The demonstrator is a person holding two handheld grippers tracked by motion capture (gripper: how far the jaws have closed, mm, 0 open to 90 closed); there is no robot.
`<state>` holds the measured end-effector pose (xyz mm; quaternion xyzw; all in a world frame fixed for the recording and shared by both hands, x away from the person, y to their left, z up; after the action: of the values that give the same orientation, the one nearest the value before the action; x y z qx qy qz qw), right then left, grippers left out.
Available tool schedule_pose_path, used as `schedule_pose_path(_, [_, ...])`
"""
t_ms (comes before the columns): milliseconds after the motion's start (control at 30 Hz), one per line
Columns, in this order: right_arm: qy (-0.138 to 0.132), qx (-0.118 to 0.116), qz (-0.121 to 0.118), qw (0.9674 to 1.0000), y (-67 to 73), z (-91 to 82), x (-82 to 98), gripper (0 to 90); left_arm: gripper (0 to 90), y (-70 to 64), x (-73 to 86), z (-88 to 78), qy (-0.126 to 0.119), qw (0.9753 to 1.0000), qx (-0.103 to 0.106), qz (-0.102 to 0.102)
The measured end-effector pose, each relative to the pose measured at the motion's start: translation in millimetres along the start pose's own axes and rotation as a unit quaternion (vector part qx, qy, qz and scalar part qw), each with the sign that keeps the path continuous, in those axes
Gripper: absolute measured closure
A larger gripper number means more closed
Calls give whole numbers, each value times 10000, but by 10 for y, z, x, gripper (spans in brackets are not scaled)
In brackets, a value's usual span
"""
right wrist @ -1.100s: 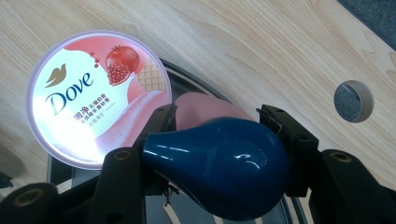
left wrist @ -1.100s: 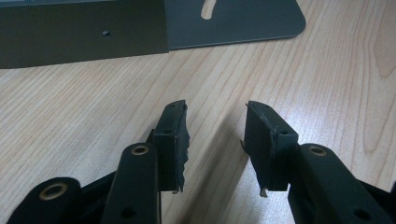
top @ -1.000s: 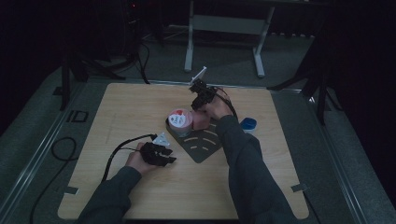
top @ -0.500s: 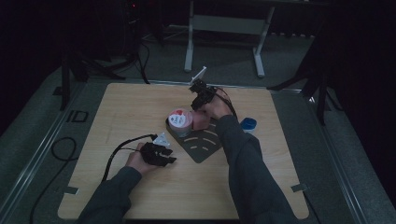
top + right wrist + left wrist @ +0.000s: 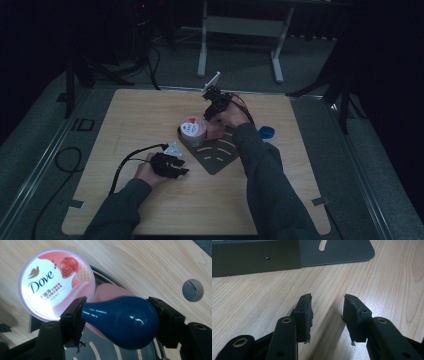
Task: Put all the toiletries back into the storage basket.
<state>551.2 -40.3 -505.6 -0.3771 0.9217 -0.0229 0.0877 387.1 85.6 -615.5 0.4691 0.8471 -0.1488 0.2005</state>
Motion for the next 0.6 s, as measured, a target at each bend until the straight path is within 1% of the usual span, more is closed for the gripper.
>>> schedule_pose_path(133, [67, -18, -40, 10000, -4, -8, 38, 321, 586, 0, 0, 0, -1, 10000, 3, 0])
schedule_pose_path(267, [71, 70, -130, 9999, -2, -37, 66, 298, 586, 0, 0, 0, 1, 10000, 3, -1])
schedule_pose_path(333, [56, 76, -98, 9999, -5, -47, 76, 291, 586, 0, 0, 0, -1, 10000, 0, -1])
schedule_pose_path(600, [16, 170, -162, 9997, -31, -102, 170, 261, 586, 0, 1, -1, 1, 10000, 9, -4])
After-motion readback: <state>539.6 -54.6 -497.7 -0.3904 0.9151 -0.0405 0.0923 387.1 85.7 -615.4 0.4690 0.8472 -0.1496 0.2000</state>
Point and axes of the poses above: each handheld gripper's, and its own axes: z roughly forward along the jaws, x roughly out of its underside, y roughly to its left, the point moved 9 cm from there along z, roughly forward along the jaws, and after that the axes turned 12 degrees about y, right-handed, at the moved point
